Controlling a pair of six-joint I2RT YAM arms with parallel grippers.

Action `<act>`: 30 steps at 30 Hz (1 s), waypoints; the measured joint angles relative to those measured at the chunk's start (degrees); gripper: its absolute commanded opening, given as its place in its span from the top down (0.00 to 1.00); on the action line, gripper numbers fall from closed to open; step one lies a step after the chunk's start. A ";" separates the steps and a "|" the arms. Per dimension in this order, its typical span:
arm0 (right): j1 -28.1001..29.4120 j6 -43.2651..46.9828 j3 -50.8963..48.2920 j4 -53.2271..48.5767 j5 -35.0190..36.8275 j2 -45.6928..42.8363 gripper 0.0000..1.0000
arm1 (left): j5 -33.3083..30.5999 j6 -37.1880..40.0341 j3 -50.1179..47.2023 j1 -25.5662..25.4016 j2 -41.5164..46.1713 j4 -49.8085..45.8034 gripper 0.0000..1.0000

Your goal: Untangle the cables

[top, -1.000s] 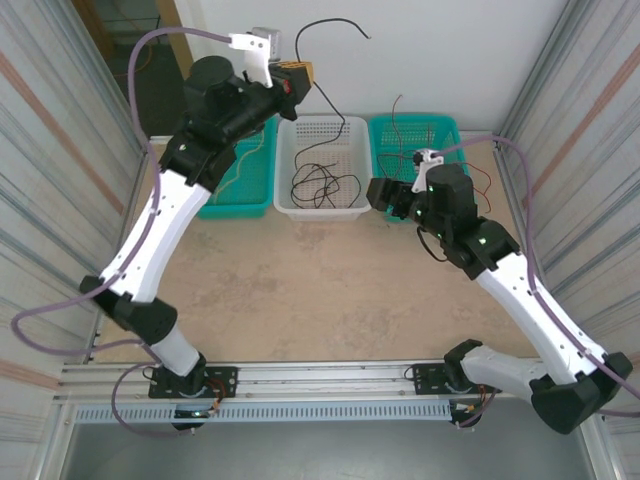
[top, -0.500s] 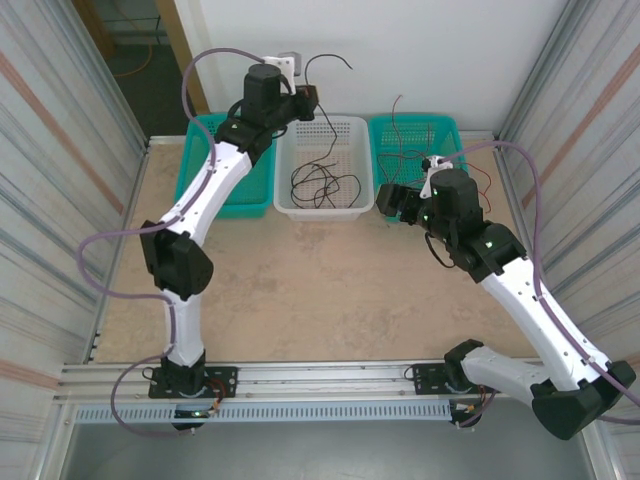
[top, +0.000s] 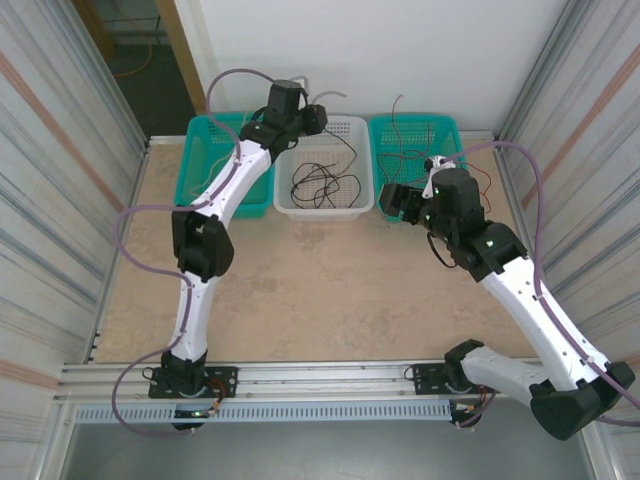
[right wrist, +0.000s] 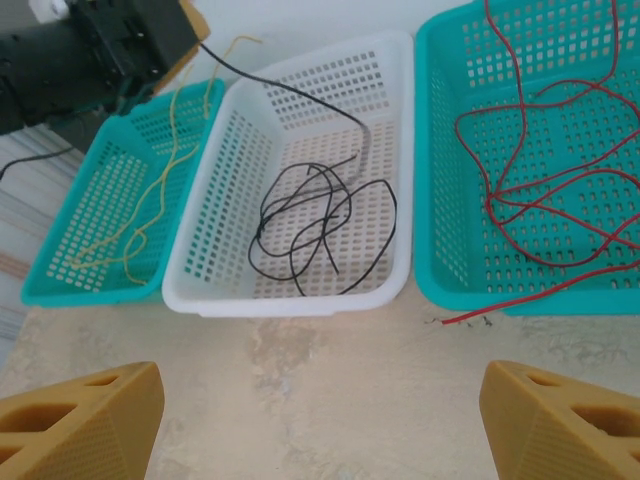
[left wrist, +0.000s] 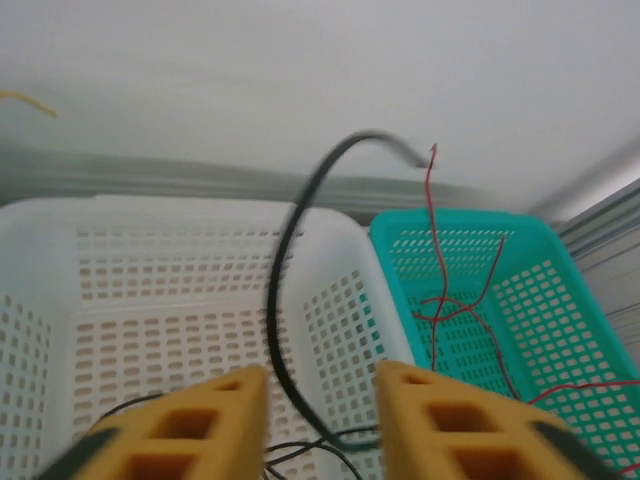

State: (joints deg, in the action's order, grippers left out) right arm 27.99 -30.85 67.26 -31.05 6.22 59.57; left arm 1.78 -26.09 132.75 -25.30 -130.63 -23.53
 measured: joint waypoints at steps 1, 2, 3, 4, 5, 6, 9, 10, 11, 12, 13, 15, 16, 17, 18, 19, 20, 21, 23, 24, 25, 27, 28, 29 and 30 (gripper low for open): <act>-0.02 0.02 0.00 -0.13 0.00 0.07 0.19 | -0.02 -0.31 0.00 0.09 -0.50 -0.46 0.50; -0.02 0.02 0.00 -0.28 -0.02 0.11 0.19 | -0.13 -0.70 0.00 0.15 -0.90 -0.66 0.46; -0.07 0.02 0.02 -0.37 -0.04 0.17 0.19 | -0.22 -0.96 0.00 0.22 -1.11 -0.76 0.44; -0.07 0.04 0.02 -0.46 -0.07 0.31 0.19 | -0.44 -1.20 0.00 0.35 -1.31 -0.79 0.43; -0.15 0.07 0.20 -0.66 -0.11 0.48 0.19 | -0.57 -1.36 0.00 0.48 -1.40 -0.74 0.43; -0.20 0.22 0.37 -0.83 -0.15 0.70 0.19 | -0.63 -1.44 0.00 0.57 -1.40 -0.74 0.42; -0.28 0.52 0.90 -1.27 -0.17 1.05 0.19 | -0.61 -1.88 -0.44 0.76 -1.25 -0.33 0.42; -0.26 0.72 1.16 -1.46 -0.20 1.05 0.19 | -0.59 -2.08 -1.42 0.83 -0.85 -0.04 0.42; -0.28 0.92 1.36 -1.60 -0.20 1.03 0.19 | -0.59 -2.10 -3.10 0.83 -0.11 0.22 0.42; -0.28 1.07 1.51 -1.66 -0.17 1.03 0.19 | -0.55 -2.10 -4.79 0.83 0.74 0.48 0.42; -0.28 1.14 1.60 -1.60 -0.20 1.03 0.18 | -0.50 -2.05 -7.58 0.83 2.25 1.01 0.42; -0.28 1.33 1.64 -1.64 -0.20 1.03 0.18 | -0.37 -1.95 -13.68 0.83 6.25 1.42 0.41; -0.28 1.40 1.64 -1.62 -0.20 1.03 0.18 | -0.35 -1.66 -17.00 0.83 8.74 1.92 0.39; -0.28 1.51 1.64 -1.60 -0.20 1.03 0.17 | -0.35 -1.14 -20.68 0.83 11.93 2.40 0.36; -0.28 1.62 1.64 -1.53 -0.17 1.03 0.16 | -0.37 -0.59 -24.52 0.85 15.63 2.75 0.29; -0.28 1.79 1.64 -1.36 -0.17 0.98 0.15 | -0.46 0.39 -28.61 0.87 19.96 3.54 0.18; -0.28 1.99 1.64 -1.05 -0.15 0.92 0.14 | -0.74 0.85 -32.02 0.87 23.80 4.17 0.10; -0.28 2.38 1.64 -0.55 -0.13 0.76 0.12 | -1.38 1.77 -36.37 0.87 29.09 4.81 0.02; -0.28 3.04 1.60 0.72 0.04 0.20 0.08 | -2.95 3.41 -44.19 0.87 39.17 7.04 0.01; -0.26 3.30 1.42 2.08 0.28 -0.31 0.06 | -4.11 4.90 -48.50 0.87 45.35 8.22 0.01; -0.26 3.48 0.92 3.76 0.66 -0.83 0.01 | -5.51 6.62 -52.85 0.87 51.41 9.53 0.01; -0.28 4.33 -1.07 8.04 1.55 -2.05 0.01 | -8.61 10.29 -60.89 0.87 62.23 11.82 0.01; -0.28 4.39 -2.62 10.64 1.99 -2.51 0.01 | -10.56 12.35 -64.83 0.87 67.23 12.57 0.01; -0.28 4.42 -4.31 13.27 2.64 -2.84 0.01 | -12.26 13.88 -68.13 0.87 70.62 13.44 0.01; -0.28 4.44 -6.19 15.52 3.32 -2.91 0.01 | -14.91 15.85 -72.83 0.87 75.32 14.51 0.01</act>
State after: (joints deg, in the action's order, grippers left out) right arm 27.70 -26.41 61.08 -15.53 9.54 56.66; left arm -13.13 -10.24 59.92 -24.43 -55.31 -9.02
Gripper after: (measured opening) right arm 0.990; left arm 0.987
